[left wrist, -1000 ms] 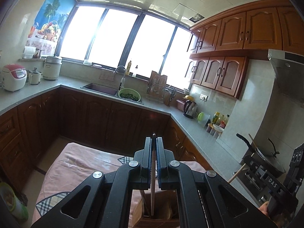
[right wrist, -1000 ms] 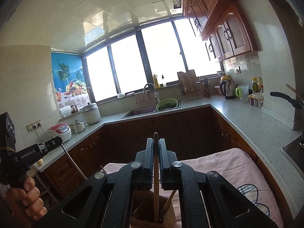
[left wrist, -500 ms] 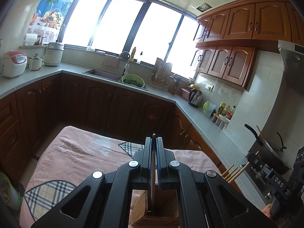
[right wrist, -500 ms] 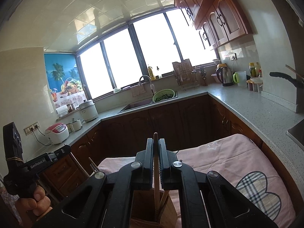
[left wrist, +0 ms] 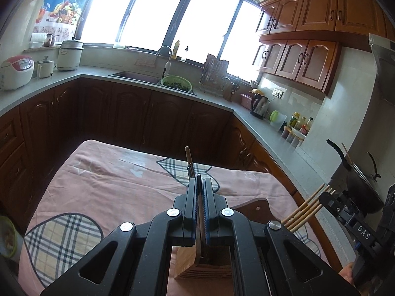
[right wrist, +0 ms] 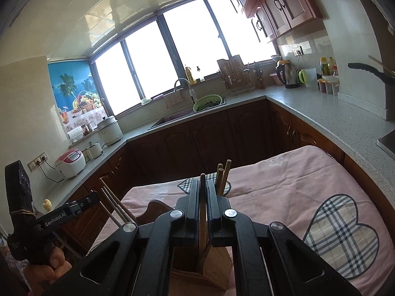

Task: Organize utensils
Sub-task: 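Lower the left tool's chopstick into the holder and open while the right tool releases its own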

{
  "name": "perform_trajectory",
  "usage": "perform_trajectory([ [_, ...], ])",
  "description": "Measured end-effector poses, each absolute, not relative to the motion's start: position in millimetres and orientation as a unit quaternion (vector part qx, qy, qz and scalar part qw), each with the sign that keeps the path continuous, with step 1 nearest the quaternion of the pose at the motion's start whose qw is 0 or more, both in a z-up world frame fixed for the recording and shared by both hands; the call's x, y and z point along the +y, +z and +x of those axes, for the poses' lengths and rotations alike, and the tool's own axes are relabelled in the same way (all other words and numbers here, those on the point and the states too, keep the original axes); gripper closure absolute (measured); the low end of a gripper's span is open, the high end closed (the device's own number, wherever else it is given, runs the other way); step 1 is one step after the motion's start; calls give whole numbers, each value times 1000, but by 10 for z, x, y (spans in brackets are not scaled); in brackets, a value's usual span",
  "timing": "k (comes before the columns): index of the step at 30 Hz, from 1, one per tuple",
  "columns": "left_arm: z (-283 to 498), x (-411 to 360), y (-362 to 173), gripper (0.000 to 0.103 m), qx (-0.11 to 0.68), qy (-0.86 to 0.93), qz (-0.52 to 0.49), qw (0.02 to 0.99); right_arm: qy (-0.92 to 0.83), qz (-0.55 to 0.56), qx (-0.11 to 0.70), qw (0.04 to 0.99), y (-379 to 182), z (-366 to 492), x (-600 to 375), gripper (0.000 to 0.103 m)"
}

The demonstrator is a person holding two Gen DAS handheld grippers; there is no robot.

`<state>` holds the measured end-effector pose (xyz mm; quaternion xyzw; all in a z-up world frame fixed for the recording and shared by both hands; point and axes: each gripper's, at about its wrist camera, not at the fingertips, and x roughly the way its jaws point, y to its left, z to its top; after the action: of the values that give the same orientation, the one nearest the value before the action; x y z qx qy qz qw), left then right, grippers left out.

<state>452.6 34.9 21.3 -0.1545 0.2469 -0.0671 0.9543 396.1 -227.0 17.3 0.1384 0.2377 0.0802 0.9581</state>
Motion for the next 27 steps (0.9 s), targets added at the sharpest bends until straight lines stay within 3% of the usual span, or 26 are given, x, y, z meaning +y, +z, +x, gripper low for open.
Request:
perform_trajectory([
  [27,4575,377,146,100,257,-69,-166,950,72,140,251,955,69,4011,-2239,96],
])
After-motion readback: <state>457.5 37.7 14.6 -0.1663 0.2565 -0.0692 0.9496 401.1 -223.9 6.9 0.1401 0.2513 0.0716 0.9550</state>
